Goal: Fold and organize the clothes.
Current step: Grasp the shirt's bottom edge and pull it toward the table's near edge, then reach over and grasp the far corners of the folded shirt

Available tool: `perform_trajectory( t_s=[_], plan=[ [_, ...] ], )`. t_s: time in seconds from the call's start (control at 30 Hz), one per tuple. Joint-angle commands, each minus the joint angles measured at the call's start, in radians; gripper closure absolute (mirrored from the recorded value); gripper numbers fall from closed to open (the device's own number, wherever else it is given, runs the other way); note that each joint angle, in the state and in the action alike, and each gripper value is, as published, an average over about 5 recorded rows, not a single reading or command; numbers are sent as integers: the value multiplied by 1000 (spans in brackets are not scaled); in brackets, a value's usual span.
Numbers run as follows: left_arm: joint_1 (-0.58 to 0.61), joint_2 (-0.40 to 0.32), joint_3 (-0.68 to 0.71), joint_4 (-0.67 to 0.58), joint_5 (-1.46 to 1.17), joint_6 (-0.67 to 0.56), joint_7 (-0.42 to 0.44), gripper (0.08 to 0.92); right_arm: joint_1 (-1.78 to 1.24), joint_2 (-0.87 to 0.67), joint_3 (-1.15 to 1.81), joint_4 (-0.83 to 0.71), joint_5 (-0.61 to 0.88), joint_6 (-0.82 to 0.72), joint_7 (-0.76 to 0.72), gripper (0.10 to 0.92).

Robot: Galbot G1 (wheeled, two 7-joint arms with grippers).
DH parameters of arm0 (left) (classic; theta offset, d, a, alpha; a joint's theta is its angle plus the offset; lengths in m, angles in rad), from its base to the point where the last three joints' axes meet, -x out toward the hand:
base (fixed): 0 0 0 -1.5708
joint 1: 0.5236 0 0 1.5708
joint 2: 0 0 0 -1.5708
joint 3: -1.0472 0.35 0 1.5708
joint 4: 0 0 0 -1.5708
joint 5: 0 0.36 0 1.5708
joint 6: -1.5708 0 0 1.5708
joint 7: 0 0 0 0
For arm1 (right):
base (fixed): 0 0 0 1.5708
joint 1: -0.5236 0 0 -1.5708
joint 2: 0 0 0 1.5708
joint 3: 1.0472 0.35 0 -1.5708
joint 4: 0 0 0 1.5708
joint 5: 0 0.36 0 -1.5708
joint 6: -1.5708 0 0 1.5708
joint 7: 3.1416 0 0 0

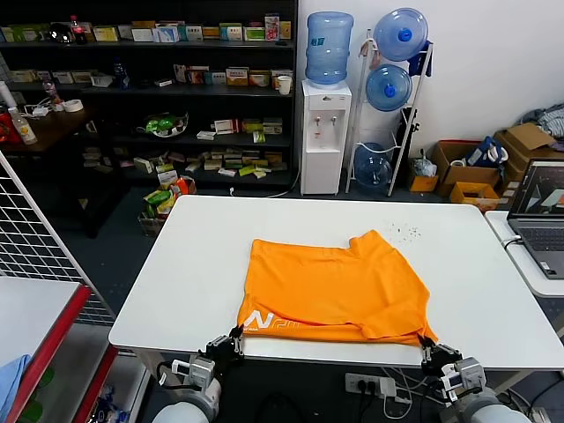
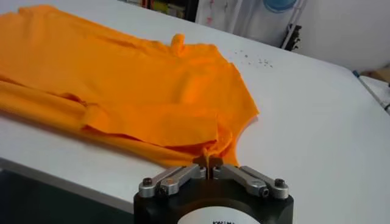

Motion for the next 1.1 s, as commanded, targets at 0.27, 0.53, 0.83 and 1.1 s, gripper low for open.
perform_trajectory(
  t_s=[0.27, 0.53, 0.83, 1.1],
  plan=[
    [51, 45, -4, -109, 2, 27, -1, 636, -56, -29, 14, 95, 41, -43, 50, 652],
    [-45, 43, -6, -91, 6, -46, 28, 410, 8, -65, 24, 83, 115, 92, 65, 410],
    [-372, -19, 73, 155, -52, -83, 72, 191, 337, -83, -45, -141, 236, 148, -21, 210],
    [-595, -96, 167, 407, -115, -77, 89, 177, 624, -59, -137, -399, 317, 83, -97, 203]
  ],
)
